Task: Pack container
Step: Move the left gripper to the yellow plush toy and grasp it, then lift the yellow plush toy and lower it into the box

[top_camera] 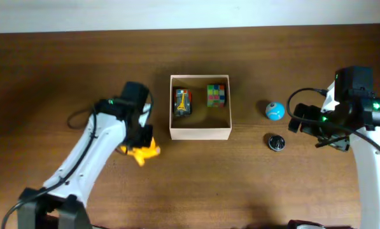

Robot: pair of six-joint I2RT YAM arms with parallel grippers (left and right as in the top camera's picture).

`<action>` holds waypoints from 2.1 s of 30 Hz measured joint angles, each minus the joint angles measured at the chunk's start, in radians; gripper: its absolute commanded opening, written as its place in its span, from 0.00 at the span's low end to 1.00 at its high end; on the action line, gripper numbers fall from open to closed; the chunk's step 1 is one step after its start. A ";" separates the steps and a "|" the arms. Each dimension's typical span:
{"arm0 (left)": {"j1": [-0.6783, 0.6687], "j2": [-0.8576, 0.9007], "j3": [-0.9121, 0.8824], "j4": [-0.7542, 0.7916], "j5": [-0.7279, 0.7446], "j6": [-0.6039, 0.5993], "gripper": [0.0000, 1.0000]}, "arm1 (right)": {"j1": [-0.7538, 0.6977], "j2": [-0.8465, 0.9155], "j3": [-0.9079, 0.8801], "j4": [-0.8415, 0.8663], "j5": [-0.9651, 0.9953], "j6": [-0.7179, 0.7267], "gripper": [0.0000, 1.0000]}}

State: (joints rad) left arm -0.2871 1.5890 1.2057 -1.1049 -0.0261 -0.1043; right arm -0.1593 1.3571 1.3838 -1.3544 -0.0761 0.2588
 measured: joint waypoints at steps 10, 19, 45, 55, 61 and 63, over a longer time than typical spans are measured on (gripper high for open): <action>-0.132 -0.025 0.353 0.098 0.046 -0.008 0.02 | 0.000 0.000 0.000 0.001 0.000 0.000 0.99; -0.257 0.102 0.356 0.359 0.069 -0.147 0.02 | 0.000 0.000 0.000 0.001 0.000 0.000 0.99; -0.394 0.363 0.459 0.308 0.048 -0.368 0.41 | 0.000 0.000 0.000 0.000 0.000 0.000 0.99; -0.394 0.363 0.462 0.256 -0.041 -0.353 0.45 | 0.000 0.000 0.000 0.000 0.000 0.000 0.99; -0.402 0.363 0.462 0.258 -0.057 -0.352 0.48 | 0.000 0.000 0.000 0.001 0.000 0.000 0.99; -0.417 0.363 0.462 0.265 -0.053 -0.351 0.46 | 0.000 0.000 0.000 0.001 0.000 0.000 0.99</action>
State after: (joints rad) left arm -0.7040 1.9522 1.6680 -0.8402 -0.0788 -0.4557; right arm -0.1593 1.3571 1.3838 -1.3533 -0.0761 0.2588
